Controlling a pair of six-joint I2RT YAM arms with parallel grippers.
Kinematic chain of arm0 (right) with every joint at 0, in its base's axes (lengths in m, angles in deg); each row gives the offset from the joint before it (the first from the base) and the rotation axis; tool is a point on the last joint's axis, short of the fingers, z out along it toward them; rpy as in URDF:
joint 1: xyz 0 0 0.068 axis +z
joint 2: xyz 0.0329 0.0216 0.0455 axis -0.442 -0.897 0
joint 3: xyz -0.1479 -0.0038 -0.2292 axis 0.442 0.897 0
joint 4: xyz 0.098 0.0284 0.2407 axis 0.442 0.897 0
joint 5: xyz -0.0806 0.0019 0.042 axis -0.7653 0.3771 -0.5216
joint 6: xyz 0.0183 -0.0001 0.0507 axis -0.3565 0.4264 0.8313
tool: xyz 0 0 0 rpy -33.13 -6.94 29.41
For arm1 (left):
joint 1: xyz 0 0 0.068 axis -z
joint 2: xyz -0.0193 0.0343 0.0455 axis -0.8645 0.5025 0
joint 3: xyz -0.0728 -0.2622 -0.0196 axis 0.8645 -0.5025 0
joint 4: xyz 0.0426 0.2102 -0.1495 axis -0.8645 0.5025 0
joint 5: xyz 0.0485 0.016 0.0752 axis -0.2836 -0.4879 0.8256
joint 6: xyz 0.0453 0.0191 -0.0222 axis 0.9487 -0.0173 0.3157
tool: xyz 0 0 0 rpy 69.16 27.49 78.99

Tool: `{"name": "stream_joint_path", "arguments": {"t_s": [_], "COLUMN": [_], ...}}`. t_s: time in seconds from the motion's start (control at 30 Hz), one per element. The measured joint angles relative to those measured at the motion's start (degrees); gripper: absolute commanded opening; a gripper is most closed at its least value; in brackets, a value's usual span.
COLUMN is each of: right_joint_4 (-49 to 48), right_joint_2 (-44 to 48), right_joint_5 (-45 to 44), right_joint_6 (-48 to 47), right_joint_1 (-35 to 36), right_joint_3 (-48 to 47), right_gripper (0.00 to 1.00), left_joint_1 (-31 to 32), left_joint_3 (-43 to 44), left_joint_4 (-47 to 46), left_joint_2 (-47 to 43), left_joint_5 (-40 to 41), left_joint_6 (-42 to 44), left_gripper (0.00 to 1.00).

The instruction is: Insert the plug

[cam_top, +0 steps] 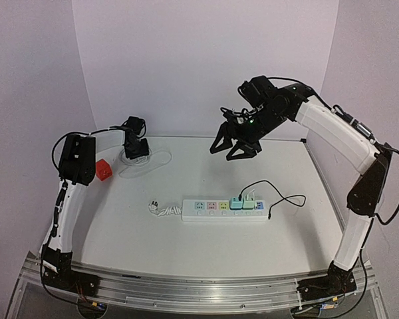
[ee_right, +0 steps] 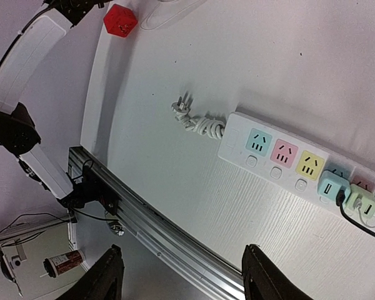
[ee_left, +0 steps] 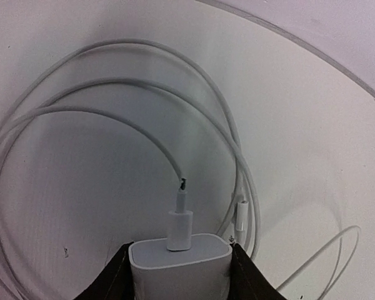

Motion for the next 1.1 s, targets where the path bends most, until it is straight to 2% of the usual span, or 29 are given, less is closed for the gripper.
{"name": "stream_joint_path", "arguments": {"t_s": [0.13, 0.2, 0.4, 0.53, 0.73, 0.93, 1.1], "right_joint_4": [-0.1, -0.1, -0.1, -0.1, 0.0, -0.3, -0.2], "right_joint_2": [0.0, 0.0, 0.0, 0.0, 0.0, 0.0, 0.0], "right_joint_5": [0.0, 0.0, -1.6, -4.3, -8.3, -10.4, -10.7], "right_joint_6": [0.0, 0.0, 0.4, 1.2, 1.4, -0.9, -1.8], "right_joint_1": [0.0, 0.0, 0.0, 0.0, 0.0, 0.0, 0.0], "right_joint_3": [0.0, 0.0, 0.0, -0.4, -5.1, -11.5, -13.7], "right_gripper": [0.62, 0.62, 0.61, 0.61, 0.61, 0.61, 0.65], "left_joint_1": [0.1, 0.1, 0.2, 0.3, 1.5, 4.2, 10.0], "left_joint_3": [-1.7, -2.5, -11.2, -21.1, -31.5, -40.4, -46.7], "left_joint_4": [-1.7, -2.5, -7.1, -13.1, -21.3, -24.8, -27.3], "left_joint_2": [-0.7, -1.2, -6.4, -14.4, -29.8, -43.9, -49.8], "left_joint_5": [0.1, 0.1, 0.1, -4.0, -16.0, -31.2, -40.0], "left_joint_6": [1.8, 3.0, 11.5, 22.5, 42.5, 61.7, 70.5], "left_gripper": [0.06, 0.00, 0.00, 0.00, 0.00, 0.00, 0.00]}}
